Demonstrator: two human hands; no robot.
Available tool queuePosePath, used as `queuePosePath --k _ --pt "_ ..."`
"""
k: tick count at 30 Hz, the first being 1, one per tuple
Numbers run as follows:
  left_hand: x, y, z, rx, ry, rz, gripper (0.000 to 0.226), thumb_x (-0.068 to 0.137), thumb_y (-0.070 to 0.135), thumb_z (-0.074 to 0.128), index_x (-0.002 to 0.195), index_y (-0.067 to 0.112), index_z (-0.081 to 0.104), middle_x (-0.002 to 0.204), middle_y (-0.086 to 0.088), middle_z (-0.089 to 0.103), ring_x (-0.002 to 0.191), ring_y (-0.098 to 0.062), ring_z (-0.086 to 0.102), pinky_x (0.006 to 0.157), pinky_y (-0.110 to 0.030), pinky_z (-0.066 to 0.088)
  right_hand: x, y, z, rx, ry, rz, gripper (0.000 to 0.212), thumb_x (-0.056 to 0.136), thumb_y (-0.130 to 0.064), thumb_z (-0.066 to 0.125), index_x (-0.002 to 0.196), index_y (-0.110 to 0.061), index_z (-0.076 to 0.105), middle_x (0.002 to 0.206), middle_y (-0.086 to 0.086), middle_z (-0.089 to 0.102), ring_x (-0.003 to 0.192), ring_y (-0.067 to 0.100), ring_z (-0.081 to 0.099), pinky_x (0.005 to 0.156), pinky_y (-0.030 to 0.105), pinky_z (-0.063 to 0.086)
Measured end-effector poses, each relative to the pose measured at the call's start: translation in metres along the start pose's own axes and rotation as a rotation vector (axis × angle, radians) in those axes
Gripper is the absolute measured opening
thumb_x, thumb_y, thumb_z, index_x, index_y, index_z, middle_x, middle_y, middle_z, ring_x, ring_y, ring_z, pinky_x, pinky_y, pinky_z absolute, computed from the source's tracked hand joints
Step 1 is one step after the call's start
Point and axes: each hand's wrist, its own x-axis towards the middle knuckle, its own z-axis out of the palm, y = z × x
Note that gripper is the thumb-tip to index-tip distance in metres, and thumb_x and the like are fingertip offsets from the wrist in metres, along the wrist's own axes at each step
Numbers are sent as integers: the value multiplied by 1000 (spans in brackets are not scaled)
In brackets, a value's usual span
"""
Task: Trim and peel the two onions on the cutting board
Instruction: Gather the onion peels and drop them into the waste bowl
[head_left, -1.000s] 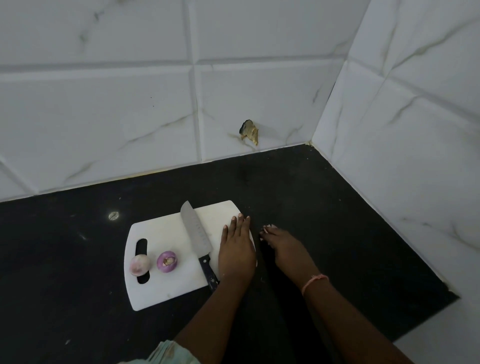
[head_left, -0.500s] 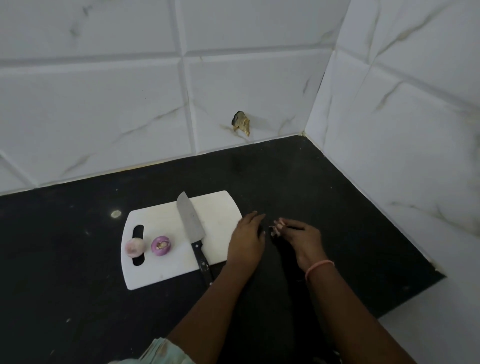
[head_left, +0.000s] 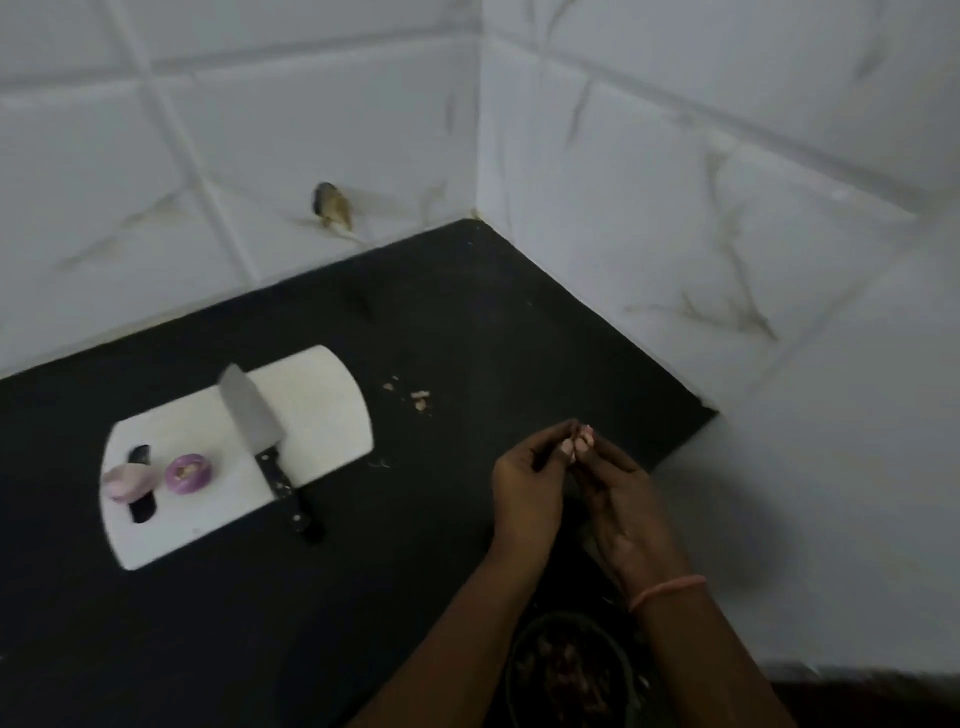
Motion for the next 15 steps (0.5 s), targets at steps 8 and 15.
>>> queuePosePath --k 8,15 --pt "-76 -124 76 175 -187 -220 25 95 -2 57 110 10 73 105 -2 74 96 -3 69 93 -22 54 -32 7 -165 29 275 -57 28 87 12 51 80 -5 73 75 11 74 66 16 72 52 18 55" --pt "-87 -283 66 476 -219 -430 34 88 6 66 72 35 73 84 14 73 89 -15 70 88 -26 53 7 95 -291 9 489 144 23 94 7 45 107 11 63 104 26 64 79 26 64 71 29 55"
